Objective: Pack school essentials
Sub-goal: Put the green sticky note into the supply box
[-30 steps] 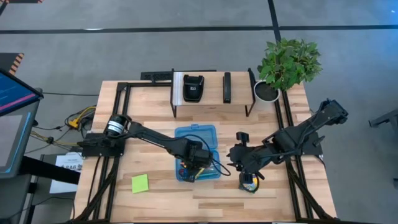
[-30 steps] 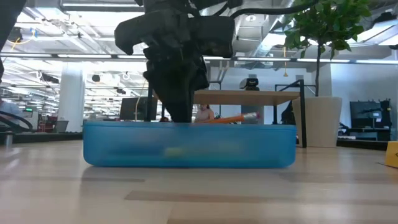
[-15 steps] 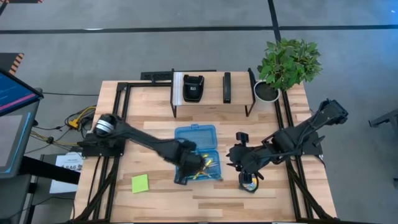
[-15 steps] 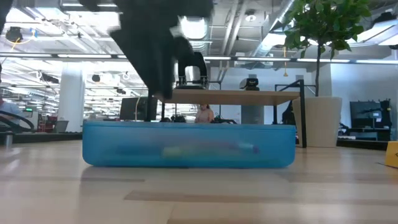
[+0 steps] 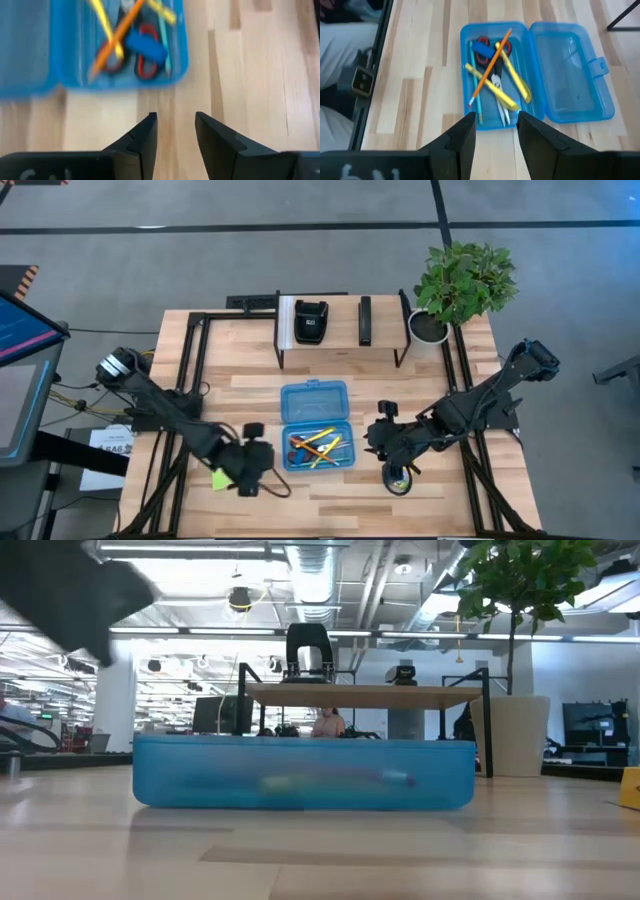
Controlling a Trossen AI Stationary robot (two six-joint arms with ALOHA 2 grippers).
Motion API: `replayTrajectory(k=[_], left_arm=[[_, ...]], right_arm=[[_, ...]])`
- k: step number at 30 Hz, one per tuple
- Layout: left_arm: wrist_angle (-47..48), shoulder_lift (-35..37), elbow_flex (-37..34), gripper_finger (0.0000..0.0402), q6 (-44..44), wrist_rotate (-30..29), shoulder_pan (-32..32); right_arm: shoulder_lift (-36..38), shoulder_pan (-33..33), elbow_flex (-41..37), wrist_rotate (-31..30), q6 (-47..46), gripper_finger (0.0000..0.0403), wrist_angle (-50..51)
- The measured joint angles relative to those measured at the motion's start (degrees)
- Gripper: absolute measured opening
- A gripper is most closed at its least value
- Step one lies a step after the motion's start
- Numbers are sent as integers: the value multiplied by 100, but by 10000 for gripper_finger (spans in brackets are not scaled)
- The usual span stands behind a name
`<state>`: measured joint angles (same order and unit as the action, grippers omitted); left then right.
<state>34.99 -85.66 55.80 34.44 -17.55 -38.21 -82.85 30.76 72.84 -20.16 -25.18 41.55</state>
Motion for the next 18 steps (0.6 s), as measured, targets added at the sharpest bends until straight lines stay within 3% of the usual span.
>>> replayTrajectory(k=[8, 18], left_arm=[[23, 168, -740, 156, 1672, -314, -1051], [174, 168, -823, 238, 3279, -655, -2058]], right_arm=[[2, -116, 0, 28, 167, 166, -408], [2, -168, 0, 42, 167, 166, -458]])
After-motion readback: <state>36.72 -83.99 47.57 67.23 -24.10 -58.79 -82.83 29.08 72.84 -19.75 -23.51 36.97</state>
